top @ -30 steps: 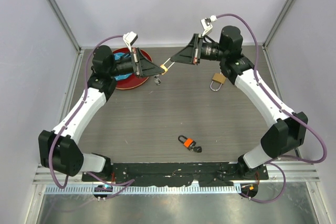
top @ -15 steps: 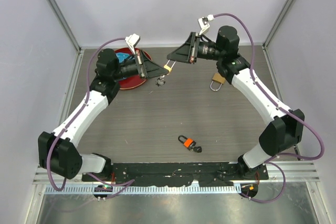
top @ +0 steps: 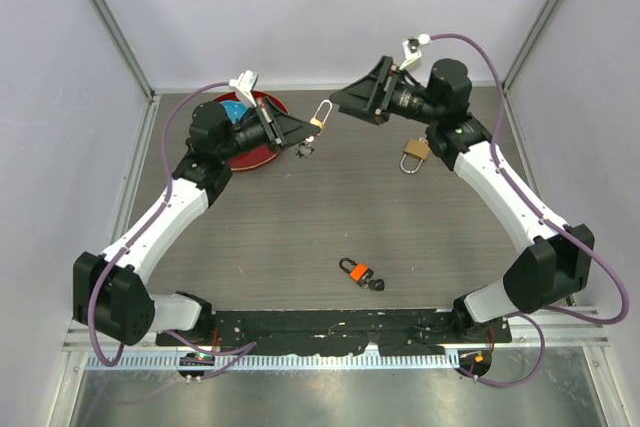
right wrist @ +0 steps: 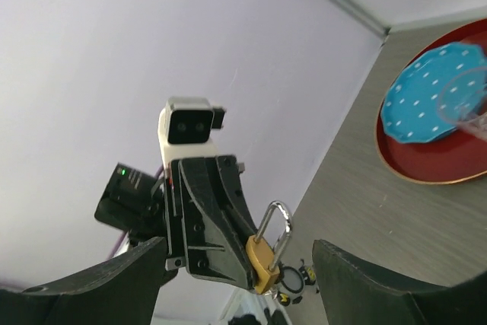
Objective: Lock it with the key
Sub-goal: Lock the lock.
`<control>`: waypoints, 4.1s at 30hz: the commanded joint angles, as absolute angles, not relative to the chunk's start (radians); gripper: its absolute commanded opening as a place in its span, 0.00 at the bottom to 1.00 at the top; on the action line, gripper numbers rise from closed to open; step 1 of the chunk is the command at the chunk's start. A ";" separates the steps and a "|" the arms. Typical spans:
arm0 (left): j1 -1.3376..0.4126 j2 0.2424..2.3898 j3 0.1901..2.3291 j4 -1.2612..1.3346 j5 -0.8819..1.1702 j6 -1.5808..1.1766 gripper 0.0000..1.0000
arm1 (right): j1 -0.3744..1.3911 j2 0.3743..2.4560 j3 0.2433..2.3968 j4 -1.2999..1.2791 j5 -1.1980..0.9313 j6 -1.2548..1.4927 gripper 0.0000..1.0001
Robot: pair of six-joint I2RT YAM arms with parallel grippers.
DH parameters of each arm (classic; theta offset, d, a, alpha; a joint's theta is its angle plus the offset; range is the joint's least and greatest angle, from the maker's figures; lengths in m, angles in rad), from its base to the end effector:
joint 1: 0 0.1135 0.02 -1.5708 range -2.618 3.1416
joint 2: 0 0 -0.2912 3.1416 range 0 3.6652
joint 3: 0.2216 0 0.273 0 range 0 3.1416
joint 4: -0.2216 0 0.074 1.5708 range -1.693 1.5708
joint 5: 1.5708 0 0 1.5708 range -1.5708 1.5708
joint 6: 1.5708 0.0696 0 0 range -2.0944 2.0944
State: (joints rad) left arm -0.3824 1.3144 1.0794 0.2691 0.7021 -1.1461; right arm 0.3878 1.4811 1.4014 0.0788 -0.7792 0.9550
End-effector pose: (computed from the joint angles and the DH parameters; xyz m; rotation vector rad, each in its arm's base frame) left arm 0.3044 -0.1709 0.3959 -0.0360 1.8320 -1.6798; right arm 0.3404 0.1919 0.4420 -0.1937 1.8266 1.6025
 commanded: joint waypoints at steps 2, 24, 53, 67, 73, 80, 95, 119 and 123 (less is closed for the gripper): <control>-0.373 1.240 1.037 0.406 0.621 -1.193 0.00 | 0.331 1.381 1.355 0.172 -0.663 0.996 0.86; -0.370 1.223 0.951 0.658 0.535 -1.347 0.00 | 0.466 1.568 1.479 0.333 -0.649 1.100 0.62; -0.370 1.204 0.928 0.603 0.542 -1.301 0.00 | 0.512 1.623 1.514 0.338 -0.713 1.115 0.02; -0.321 1.218 1.189 0.276 0.629 -1.008 0.80 | 0.437 1.566 1.600 0.193 -0.767 1.028 0.02; -0.313 1.230 1.206 0.307 0.796 -0.936 0.87 | 0.387 1.540 1.608 0.198 -0.888 1.080 0.02; -0.350 1.238 1.227 0.207 0.839 -0.848 1.00 | 0.382 1.519 1.582 0.190 -0.896 1.109 0.02; -0.488 1.319 1.212 0.235 0.833 -0.842 0.77 | 0.380 1.505 1.545 0.193 -0.861 1.123 0.02; -0.502 1.250 1.003 0.256 0.841 -0.963 0.00 | 0.347 1.580 1.545 0.218 -0.861 1.117 0.02; -0.512 1.207 0.925 0.255 0.827 -0.982 0.00 | 0.333 1.615 1.551 0.225 -0.867 1.115 0.02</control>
